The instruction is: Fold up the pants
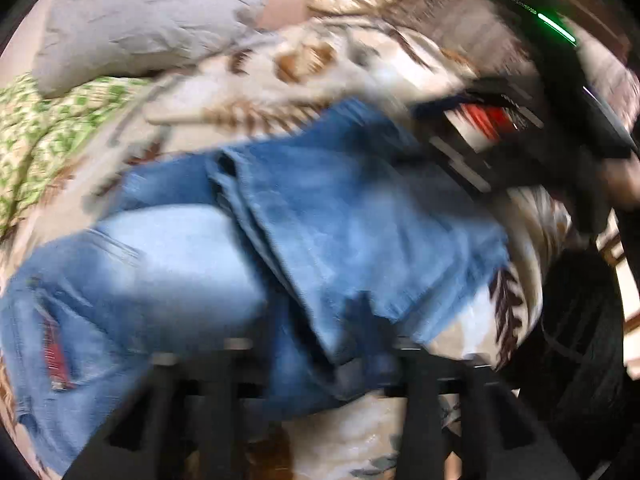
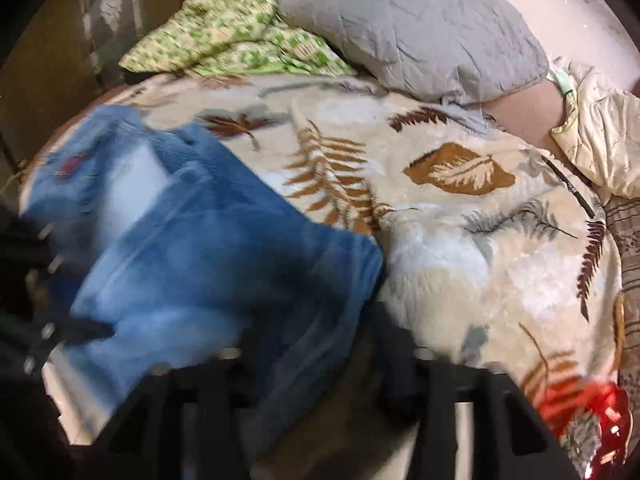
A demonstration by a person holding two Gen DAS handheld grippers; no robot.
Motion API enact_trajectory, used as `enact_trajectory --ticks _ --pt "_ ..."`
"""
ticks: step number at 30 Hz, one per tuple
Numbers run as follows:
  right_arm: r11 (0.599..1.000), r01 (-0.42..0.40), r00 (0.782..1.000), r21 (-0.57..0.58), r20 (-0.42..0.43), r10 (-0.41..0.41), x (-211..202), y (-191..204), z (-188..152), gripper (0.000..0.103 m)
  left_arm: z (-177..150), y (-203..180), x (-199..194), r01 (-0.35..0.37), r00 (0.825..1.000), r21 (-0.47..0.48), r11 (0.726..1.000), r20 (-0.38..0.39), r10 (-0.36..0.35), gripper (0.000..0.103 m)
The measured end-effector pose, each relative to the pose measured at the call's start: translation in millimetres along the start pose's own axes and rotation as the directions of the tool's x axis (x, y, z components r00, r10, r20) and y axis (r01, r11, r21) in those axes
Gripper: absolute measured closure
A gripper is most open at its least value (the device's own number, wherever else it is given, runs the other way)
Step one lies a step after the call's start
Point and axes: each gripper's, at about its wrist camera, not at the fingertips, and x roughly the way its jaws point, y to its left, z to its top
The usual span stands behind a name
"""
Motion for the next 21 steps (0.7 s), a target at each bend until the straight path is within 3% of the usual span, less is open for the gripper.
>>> enact_trajectory --ticks 1,2,6,12,13,14,15,16,17,21 --pt "1.000 -0.008 0.999 -0.003 0.037 0.008 -14.5 3.0 -5.3 0.018 6.3 6.6 -5.4 -0.024 0.999 -0.025 0.999 0.032 0.025 0.024" --pt "1.000 -0.004 0.998 -0.009 0.060 0.005 -24.3 6.3 -9.4 0.016 11.9 11.8 -7.8 -0.033 0.998 -0.045 0.998 0.050 0.035 0.022" --pt "0.999 0.001 0.998 -0.050 0.065 0.003 -51.1 25.9 -29.0 0.016 45.4 32.5 5.8 -0.026 0.999 -0.154 0.988 0.025 0.030 0.022" --pt "0.991 0.013 1.000 -0.135 0.009 -0.012 -41.5 67.4 -56.8 0.017 73.8 25.0 53.8 -0.020 0.998 -0.197 0.980 -0.064 0.008 0.022" --pt "0.991 0.015 1.000 -0.130 0.006 -0.014 -37.2 70.0 -58.2 0.019 75.6 23.0 60.7 -0.026 0.997 -0.191 0.981 -0.073 0.012 0.022" --pt "0.994 0.015 1.000 -0.111 -0.004 -0.015 -31.7 70.6 -58.3 0.031 75.8 22.3 64.8 -0.034 0.996 -0.190 0.981 -0.082 0.019 0.022" --pt "0.996 0.008 1.000 -0.088 -0.012 -0.009 -27.3 68.8 -58.4 0.042 75.6 23.6 71.8 -0.036 0.995 -0.191 0.981 -0.099 0.017 0.032" --pt "0.999 -0.006 1.000 -0.045 -0.019 0.005 -21.3 64.0 -56.6 0.045 74.7 25.7 77.8 -0.029 0.993 -0.190 0.981 -0.114 0.007 0.046" --pt "1.000 -0.009 1.000 -0.024 -0.019 0.008 -19.1 61.7 -56.4 0.050 73.2 28.1 81.8 -0.039 0.992 -0.185 0.982 -0.122 0.016 0.048" --pt "1.000 0.006 1.000 -0.019 -0.020 -0.006 -15.4 61.9 -56.0 0.062 73.9 40.7 77.5 -0.031 0.993 -0.195 0.980 -0.121 0.007 0.081"
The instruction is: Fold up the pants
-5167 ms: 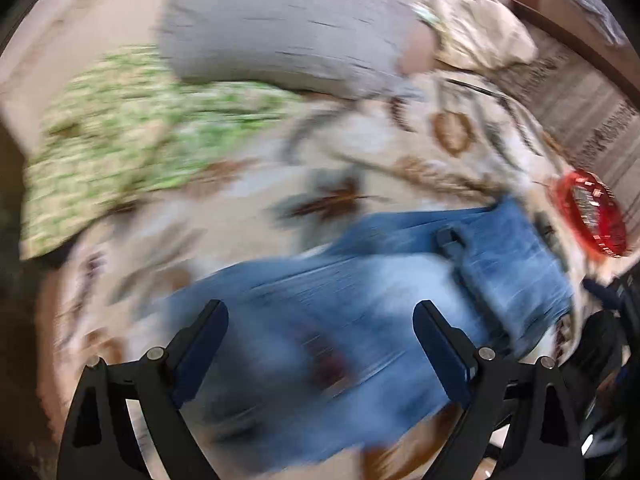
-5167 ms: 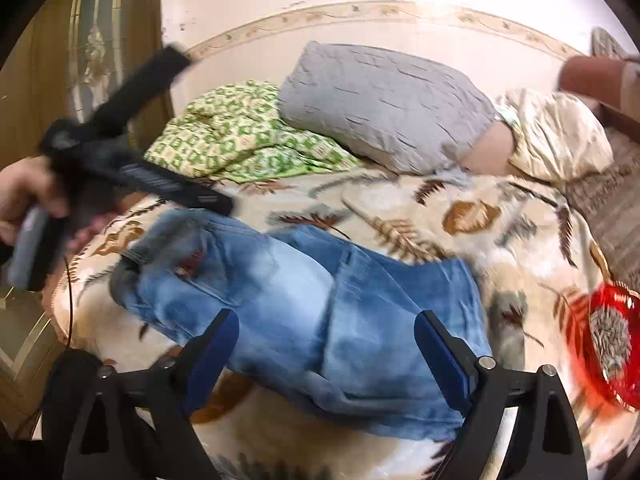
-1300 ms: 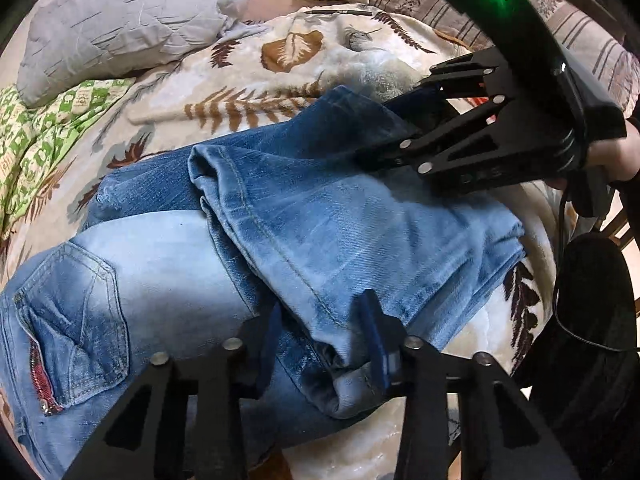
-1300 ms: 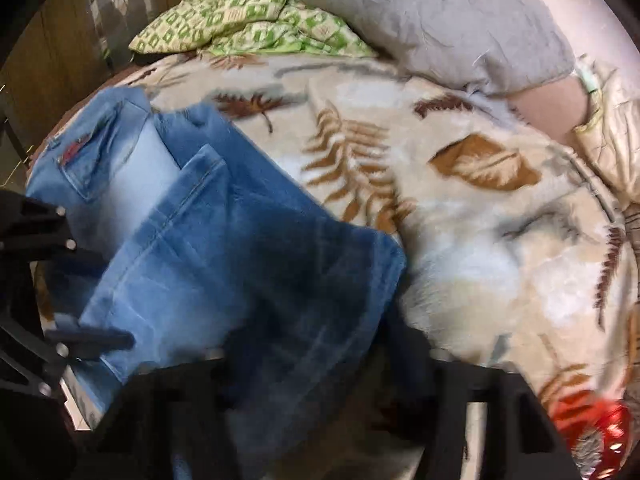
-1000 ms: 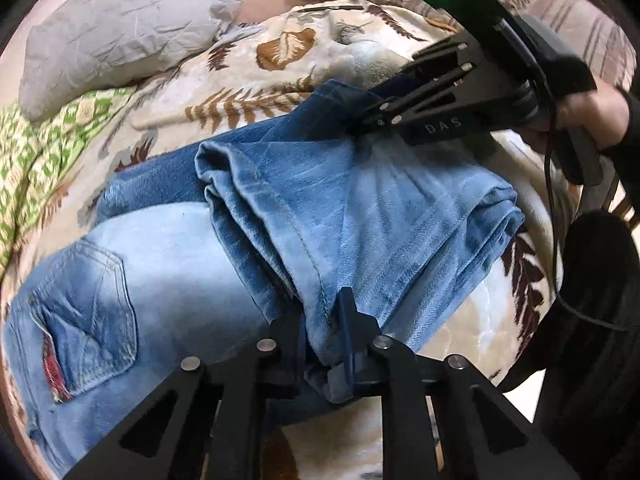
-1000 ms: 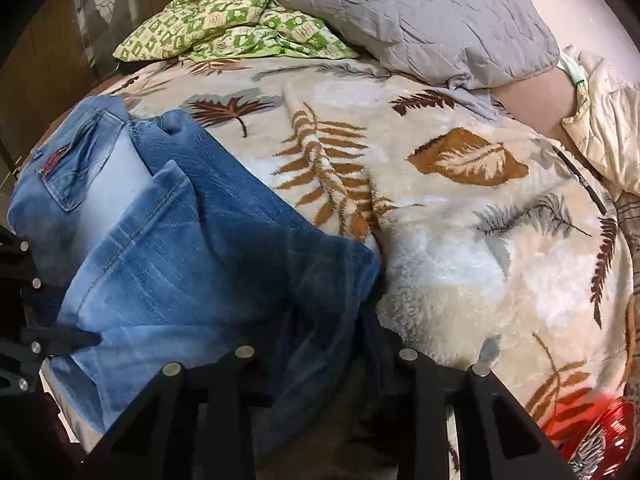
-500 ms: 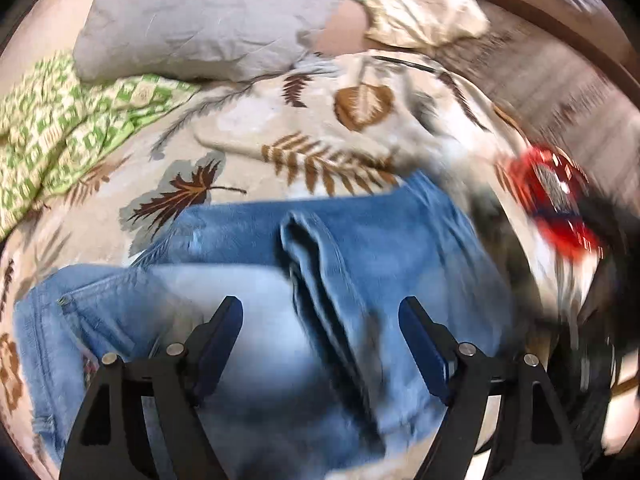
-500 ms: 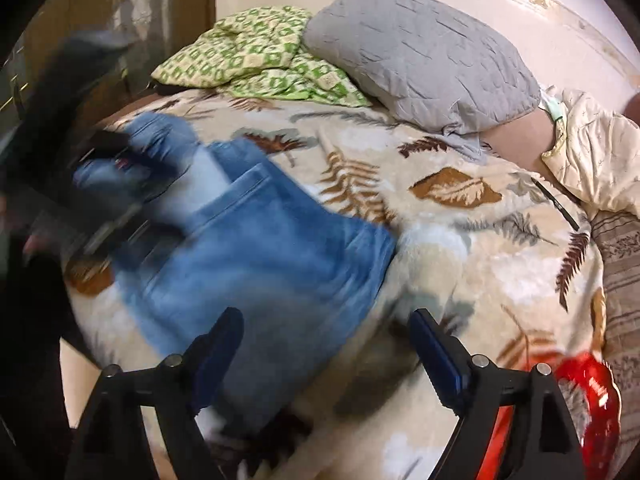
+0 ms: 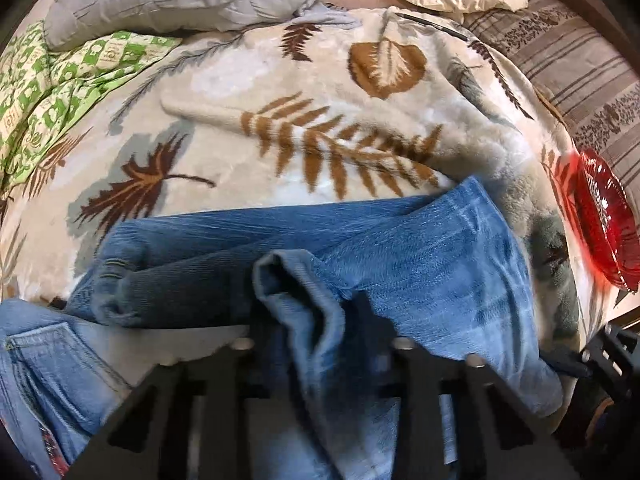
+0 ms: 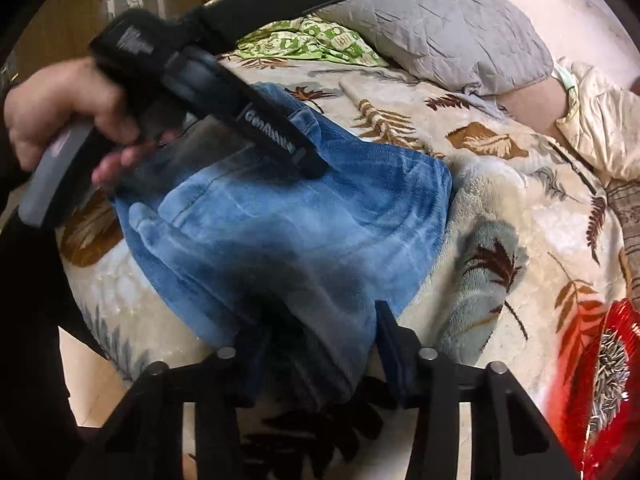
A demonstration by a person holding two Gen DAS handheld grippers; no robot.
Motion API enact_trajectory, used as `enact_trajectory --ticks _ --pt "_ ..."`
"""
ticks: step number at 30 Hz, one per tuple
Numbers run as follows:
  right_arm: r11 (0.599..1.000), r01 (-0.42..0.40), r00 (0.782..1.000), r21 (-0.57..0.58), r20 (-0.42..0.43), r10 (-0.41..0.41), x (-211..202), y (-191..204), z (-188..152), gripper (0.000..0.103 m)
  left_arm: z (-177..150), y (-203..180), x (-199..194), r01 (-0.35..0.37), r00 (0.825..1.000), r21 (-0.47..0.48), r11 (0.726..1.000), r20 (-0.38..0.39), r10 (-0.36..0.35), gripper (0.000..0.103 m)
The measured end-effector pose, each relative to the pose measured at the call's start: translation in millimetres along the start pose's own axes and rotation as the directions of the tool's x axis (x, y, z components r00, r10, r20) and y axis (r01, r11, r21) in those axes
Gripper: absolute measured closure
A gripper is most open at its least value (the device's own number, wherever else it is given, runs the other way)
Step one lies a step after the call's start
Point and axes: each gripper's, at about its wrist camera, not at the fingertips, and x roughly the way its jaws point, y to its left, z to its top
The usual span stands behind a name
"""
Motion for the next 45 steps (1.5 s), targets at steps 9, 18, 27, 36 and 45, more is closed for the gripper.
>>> enact_trajectory --ticks 9,18,27,36,45 --pt "0.998 0.043 0.999 -0.043 -0.006 -0.043 -8.9 13.7 -9.8 0.070 4.1 11.1 5.2 0.006 1.000 -0.020 1.000 -0.001 -0.006 0.085" --pt "0.995 0.090 0.996 -0.042 0.032 -0.089 -17.3 16.5 -10.7 0.026 -1.6 12.4 -14.3 0.006 0.999 -0.011 1.000 0.040 -0.005 0.026" --pt "0.990 0.140 0.982 -0.033 0.134 -0.134 -55.1 36.5 -1.0 0.011 -20.0 34.4 -70.5 -0.061 0.992 -0.006 0.998 0.109 0.061 0.007" --pt "0.992 0.114 0.980 0.047 0.159 -0.120 -69.8 55.3 30.8 0.010 -73.9 96.9 -123.2 -0.163 0.978 -0.038 0.986 0.128 0.167 0.007" --pt "0.995 0.100 0.974 -0.018 0.207 -0.094 -71.8 109.4 66.0 0.010 -154.2 161.7 -168.5 -0.185 0.963 -0.181 0.966 0.164 0.216 0.007"
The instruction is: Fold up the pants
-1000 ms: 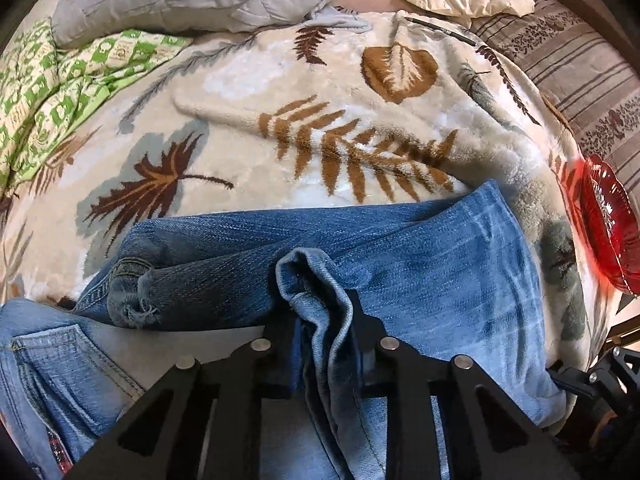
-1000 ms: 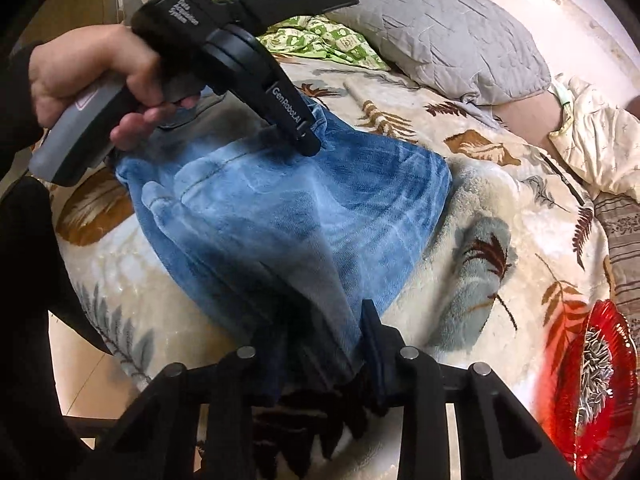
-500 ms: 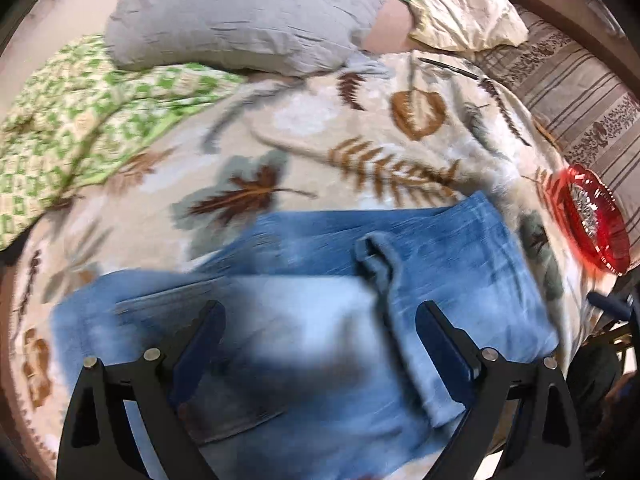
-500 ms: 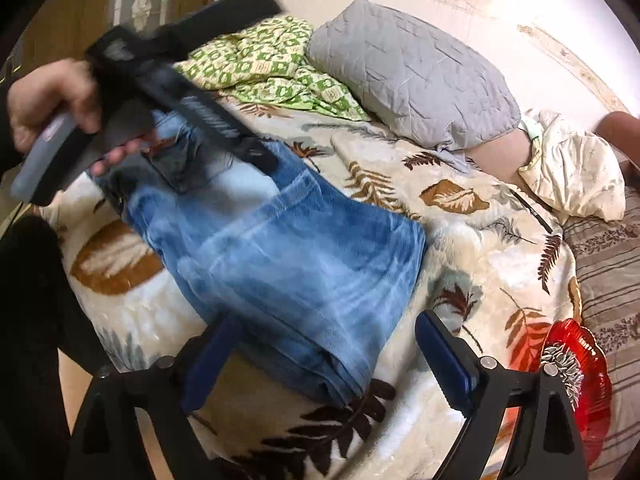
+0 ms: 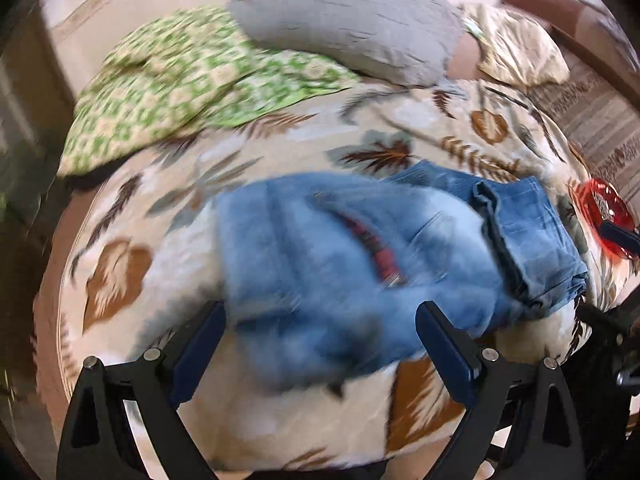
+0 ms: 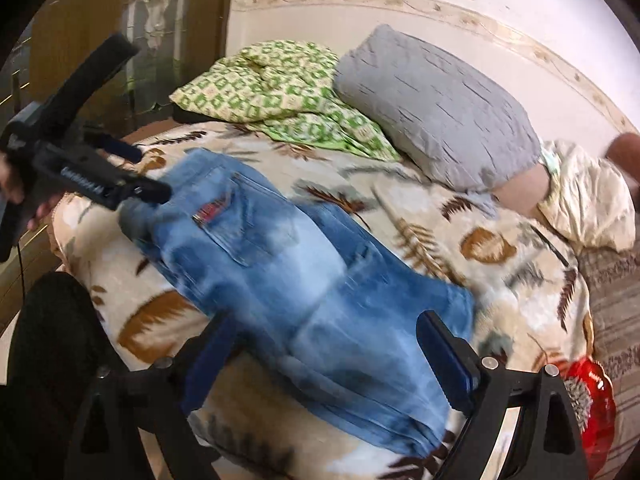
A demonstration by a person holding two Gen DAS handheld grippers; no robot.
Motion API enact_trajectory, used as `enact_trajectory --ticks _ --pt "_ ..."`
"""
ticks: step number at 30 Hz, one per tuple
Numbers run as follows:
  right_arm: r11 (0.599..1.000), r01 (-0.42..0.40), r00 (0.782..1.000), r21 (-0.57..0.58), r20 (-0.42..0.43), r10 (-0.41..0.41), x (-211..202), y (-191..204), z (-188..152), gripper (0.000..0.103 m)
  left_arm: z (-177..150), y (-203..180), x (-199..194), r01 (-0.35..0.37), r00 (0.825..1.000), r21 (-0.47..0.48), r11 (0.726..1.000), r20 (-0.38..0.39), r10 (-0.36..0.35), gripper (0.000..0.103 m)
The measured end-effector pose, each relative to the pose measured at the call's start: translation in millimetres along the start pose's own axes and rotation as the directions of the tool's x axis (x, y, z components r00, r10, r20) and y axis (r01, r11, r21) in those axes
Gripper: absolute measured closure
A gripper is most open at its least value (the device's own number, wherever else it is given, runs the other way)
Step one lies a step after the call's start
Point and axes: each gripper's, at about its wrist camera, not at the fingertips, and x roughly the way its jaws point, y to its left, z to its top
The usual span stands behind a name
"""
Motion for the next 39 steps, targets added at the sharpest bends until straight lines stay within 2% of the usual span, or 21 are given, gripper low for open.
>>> enact_trajectory --ticks 5,11,16,21,23,24,27,31,33,35,39 --pt "0.999 -0.028 1.000 -0.034 0.007 0.029 7.2 27.9 15.6 0.010 -34.2 31.3 0.2 0.012 1.000 -0.099 0.995 -0.019 -0.014 0.007" --pt "0.997 -0.052 0.999 -0.061 -0.009 0.051 17.0 46.3 21.4 0.010 -61.9 53.4 16.7 0.084 0.996 -0.251 0.964 -0.013 -0.090 0.007" --pt "0.987 -0.137 0.990 -0.087 -0.025 0.135 20.0 57.2 22.1 0.010 -55.8 71.7 28.2 0.140 0.989 -0.329 0.934 0.005 -0.147 0.007" --pt "0.973 -0.161 0.987 -0.166 -0.014 0.161 26.2 90.0 26.8 0.010 -44.0 91.3 32.2 0.223 0.973 -0.354 0.908 0.030 -0.227 0.007" --pt "0.969 -0.146 0.989 -0.200 0.001 0.149 30.0 105.0 29.8 0.010 -45.4 97.0 38.6 0.275 0.959 -0.373 0.886 0.037 -0.282 0.007" --pt "0.966 -0.127 0.991 -0.223 0.009 0.132 33.8 114.5 31.1 0.010 -47.4 100.3 44.7 0.311 0.946 -0.398 0.863 0.042 -0.322 0.007" --pt "0.956 -0.079 0.996 -0.284 0.028 0.090 45.1 137.1 31.6 0.010 -50.2 107.1 64.3 0.405 0.901 -0.491 0.771 0.070 -0.429 0.007" --pt "0.930 -0.010 0.999 -0.367 0.028 0.022 66.7 166.0 26.8 0.010 -51.7 113.6 90.3 0.460 0.854 -0.606 0.649 0.103 -0.510 0.006" --pt "0.911 0.015 1.000 -0.412 0.031 -0.003 76.3 180.1 22.9 0.010 -50.7 116.5 95.7 0.488 0.835 -0.628 0.606 0.133 -0.534 0.000" --pt "0.897 0.042 0.999 -0.439 0.047 -0.023 84.5 190.2 21.5 0.010 -46.4 117.2 98.0 0.506 0.823 -0.633 0.587 0.149 -0.549 0.000" --pt "0.883 0.108 0.994 -0.458 0.071 -0.085 104.4 203.2 26.1 0.010 -33.5 110.5 106.1 0.522 0.808 -0.604 0.603 0.123 -0.576 0.000"
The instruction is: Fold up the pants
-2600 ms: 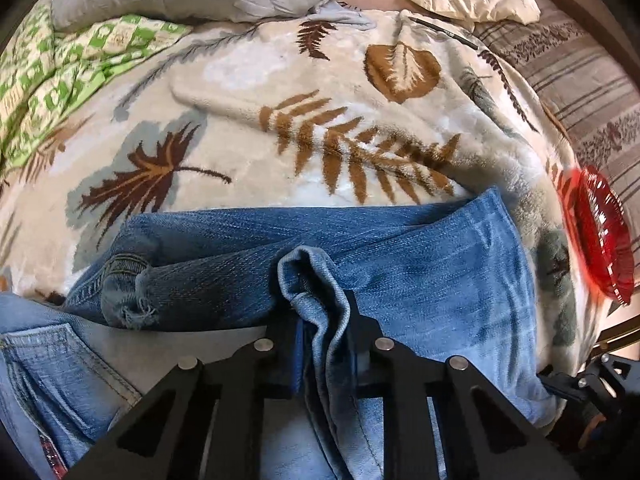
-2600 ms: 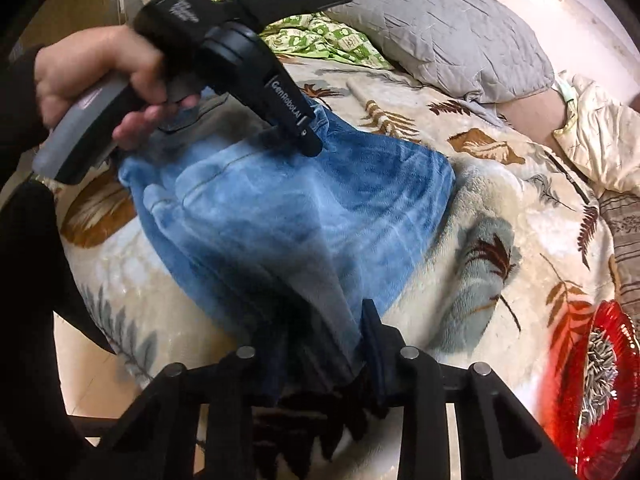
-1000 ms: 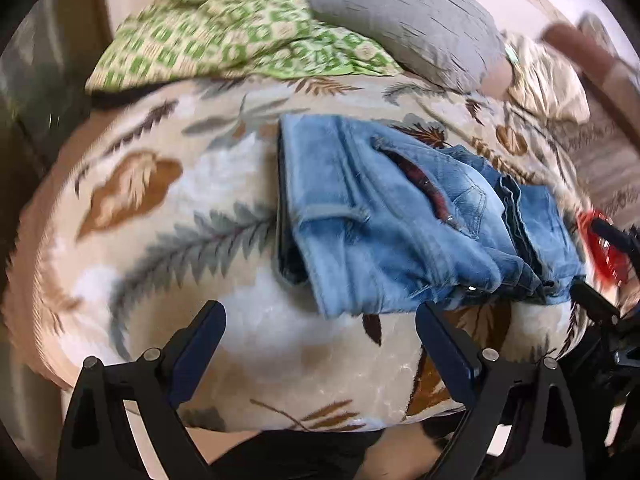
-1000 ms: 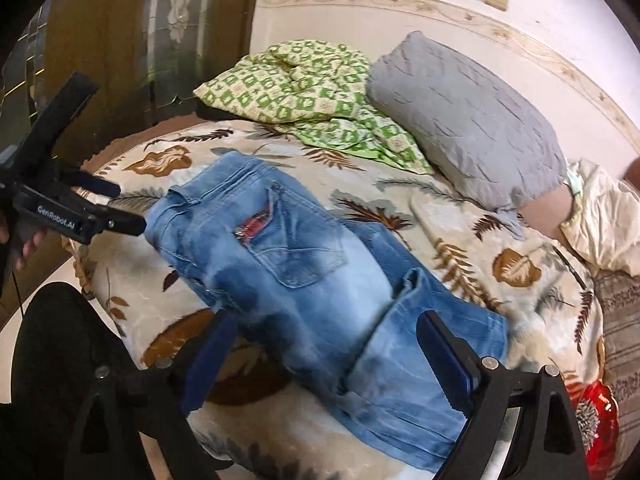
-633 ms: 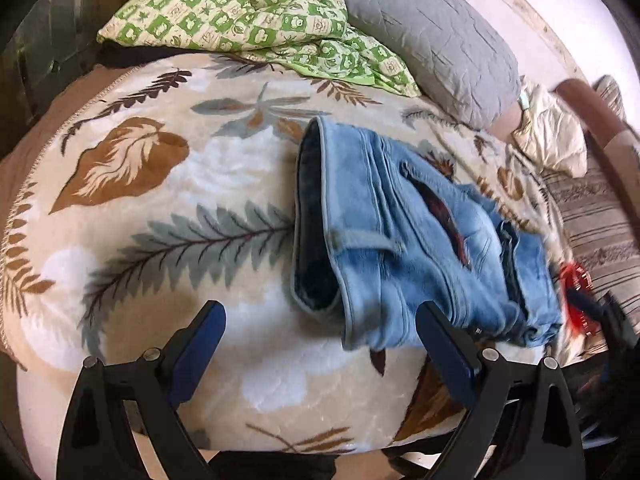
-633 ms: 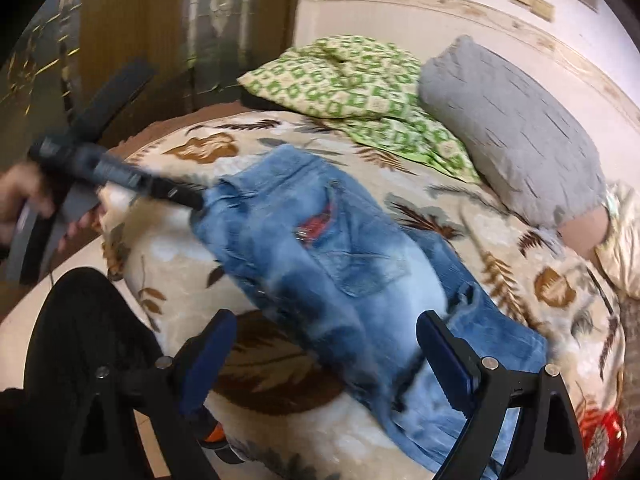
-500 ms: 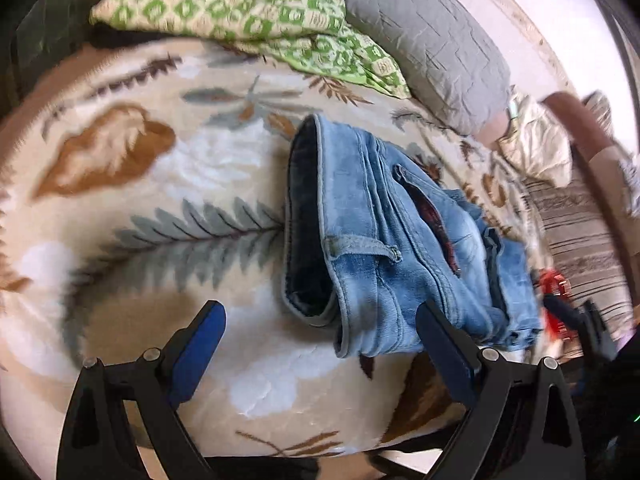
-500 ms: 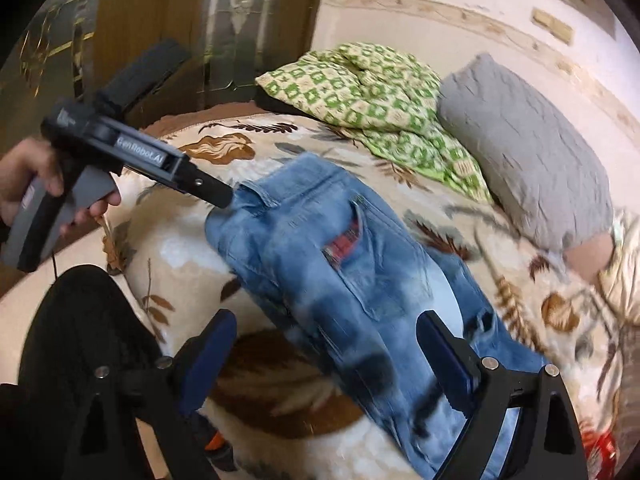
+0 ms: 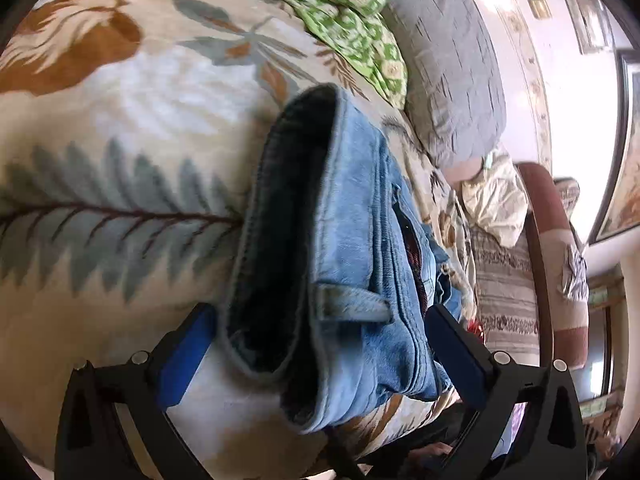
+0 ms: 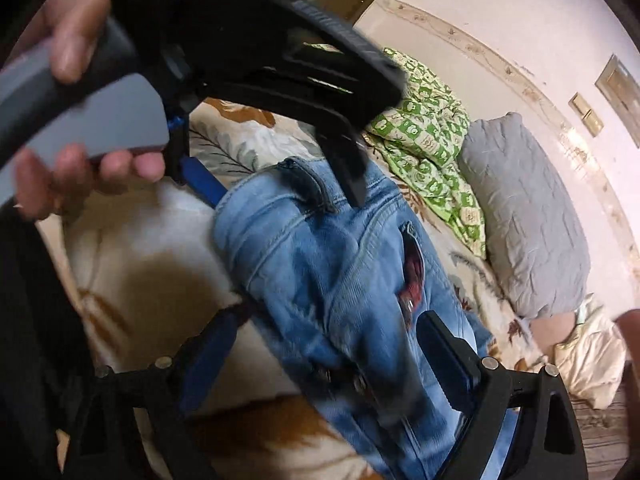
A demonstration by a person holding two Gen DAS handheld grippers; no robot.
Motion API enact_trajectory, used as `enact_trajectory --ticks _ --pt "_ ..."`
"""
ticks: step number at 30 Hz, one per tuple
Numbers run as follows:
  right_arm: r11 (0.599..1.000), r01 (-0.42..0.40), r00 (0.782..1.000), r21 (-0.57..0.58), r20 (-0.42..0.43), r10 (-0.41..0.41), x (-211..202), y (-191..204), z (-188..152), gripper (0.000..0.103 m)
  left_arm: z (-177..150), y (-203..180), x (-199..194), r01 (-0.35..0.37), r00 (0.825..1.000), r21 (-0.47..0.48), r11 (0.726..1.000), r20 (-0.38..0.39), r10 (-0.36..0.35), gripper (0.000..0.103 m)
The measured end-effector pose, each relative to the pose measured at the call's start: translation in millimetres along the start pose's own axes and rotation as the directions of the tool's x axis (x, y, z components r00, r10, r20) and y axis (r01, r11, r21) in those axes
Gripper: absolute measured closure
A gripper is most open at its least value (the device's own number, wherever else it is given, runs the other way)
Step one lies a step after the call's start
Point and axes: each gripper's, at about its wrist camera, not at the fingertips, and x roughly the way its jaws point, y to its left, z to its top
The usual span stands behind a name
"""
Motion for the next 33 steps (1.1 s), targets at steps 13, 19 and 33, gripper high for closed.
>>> enact_trajectory --ticks 13,19,33 --pt "0.992 -0.019 0.999 0.124 0.046 0.014 12.5 -8.6 3.9 0.079 10.9 -18.5 -2.8 -0.008 0.998 0.098 0.995 -0.054 0.013 0.078" --pt "0.931 -0.094 0.988 0.351 0.147 0.045 -19.3 -52.6 -4.1 0.080 6.9 -112.7 -24.8 -0.089 0.996 0.351 0.932 0.005 0.093 0.082" --pt "0.428 -0.178 0.968 0.886 0.236 -0.086 -104.2 -197.1 -154.8 0.081 -83.9 -344.3 91.1 -0.003 0.985 0.802 0.598 -0.102 0.142 0.082"
